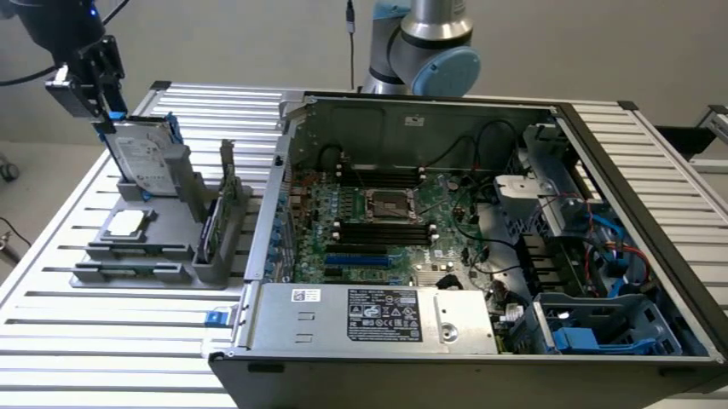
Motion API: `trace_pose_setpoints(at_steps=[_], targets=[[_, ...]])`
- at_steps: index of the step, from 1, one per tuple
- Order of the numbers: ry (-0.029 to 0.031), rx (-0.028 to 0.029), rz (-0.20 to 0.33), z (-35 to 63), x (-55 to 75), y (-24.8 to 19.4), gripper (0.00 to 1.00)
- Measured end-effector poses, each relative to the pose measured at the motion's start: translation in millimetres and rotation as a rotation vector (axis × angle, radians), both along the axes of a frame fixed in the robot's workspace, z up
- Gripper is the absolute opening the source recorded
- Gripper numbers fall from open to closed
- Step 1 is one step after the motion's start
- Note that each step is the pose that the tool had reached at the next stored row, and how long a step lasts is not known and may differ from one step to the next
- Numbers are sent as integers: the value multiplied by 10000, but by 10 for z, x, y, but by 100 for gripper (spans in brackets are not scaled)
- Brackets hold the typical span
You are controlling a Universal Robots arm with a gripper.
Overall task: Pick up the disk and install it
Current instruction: 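Pick up the disk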
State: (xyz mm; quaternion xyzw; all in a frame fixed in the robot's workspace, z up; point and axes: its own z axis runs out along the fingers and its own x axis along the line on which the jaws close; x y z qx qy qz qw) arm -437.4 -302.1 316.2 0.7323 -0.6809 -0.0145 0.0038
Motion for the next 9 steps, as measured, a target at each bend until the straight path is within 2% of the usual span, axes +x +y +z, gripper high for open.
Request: trace_pose_setpoints(at_steps=[9], targets=[[1, -1, 85, -164, -8, 0, 54]])
